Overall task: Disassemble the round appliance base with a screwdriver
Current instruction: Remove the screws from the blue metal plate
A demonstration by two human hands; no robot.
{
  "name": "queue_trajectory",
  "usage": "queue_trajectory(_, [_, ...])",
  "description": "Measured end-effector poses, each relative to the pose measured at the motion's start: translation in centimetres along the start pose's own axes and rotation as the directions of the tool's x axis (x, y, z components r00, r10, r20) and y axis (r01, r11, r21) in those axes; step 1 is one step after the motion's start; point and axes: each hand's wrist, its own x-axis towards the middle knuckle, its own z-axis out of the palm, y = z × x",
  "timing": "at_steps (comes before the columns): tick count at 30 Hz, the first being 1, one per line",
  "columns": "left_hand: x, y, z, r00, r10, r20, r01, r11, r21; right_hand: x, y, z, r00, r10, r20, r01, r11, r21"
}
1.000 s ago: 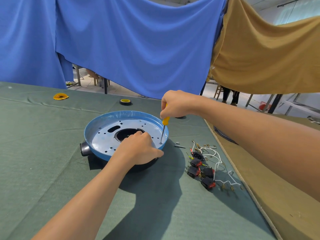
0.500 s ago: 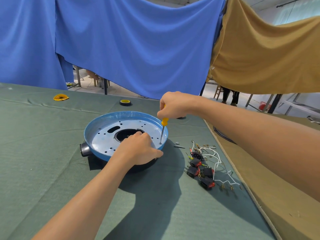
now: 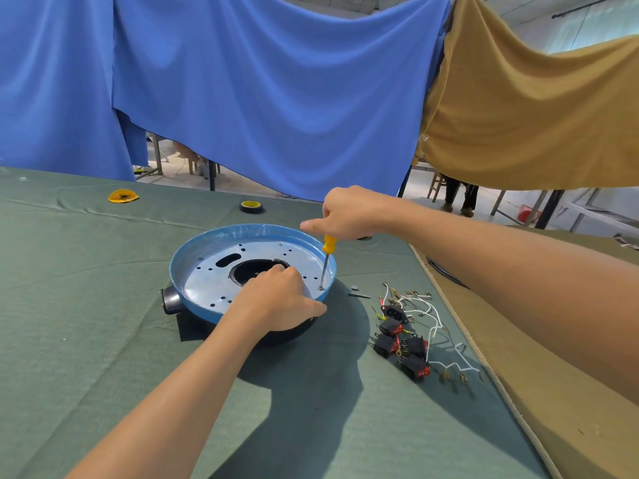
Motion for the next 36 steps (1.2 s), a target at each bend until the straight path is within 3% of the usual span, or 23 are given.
queue_trajectory(8, [-0.08, 0.14, -0.04, 1.000, -0.004, 0.005, 0.004, 1.000, 0.027, 0.09, -0.06, -0.14, 0.999, 0.007, 0.033, -0.007, 1.000, 0.004])
queue_trajectory(12, [-0.10, 0.18, -0.14, 1.000, -0.005, 0.011, 0.005, 1.000, 0.029, 0.06, 0.12, 0.25, 0.999, 0.026, -0.033, -0.027, 0.999, -0.022])
queue_trajectory(18, [-0.06, 0.15, -0.11, 1.000, -0.005, 0.013, 0.005, 1.000, 0.025, 0.25, 0.32, 0.00, 0.999, 0.009, 0.039, -0.009, 1.000, 0.005])
queue_trajectory(23, [-0.07, 0.08, -0.07, 1.000, -0.001, 0.011, 0.000, 1.000, 0.026, -0.05, 0.39, 0.30, 0.998, 0.020, -0.063, -0.022, 0.999, -0.041])
queue_trajectory(30, [0.01, 0.08, -0.05, 1.000, 0.000, 0.012, 0.000, 1.000, 0.031, -0.18, 0.11, -0.24, 0.998, 0.019, 0.062, -0.023, 0.998, 0.054])
queue_trajectory(36, [0.01, -0.01, 0.06, 1.000, 0.000, 0.002, 0.000, 0.999, 0.040, 0.19, 0.39, 0.19, 0.999, 0.039, 0.002, -0.039, 0.999, 0.016])
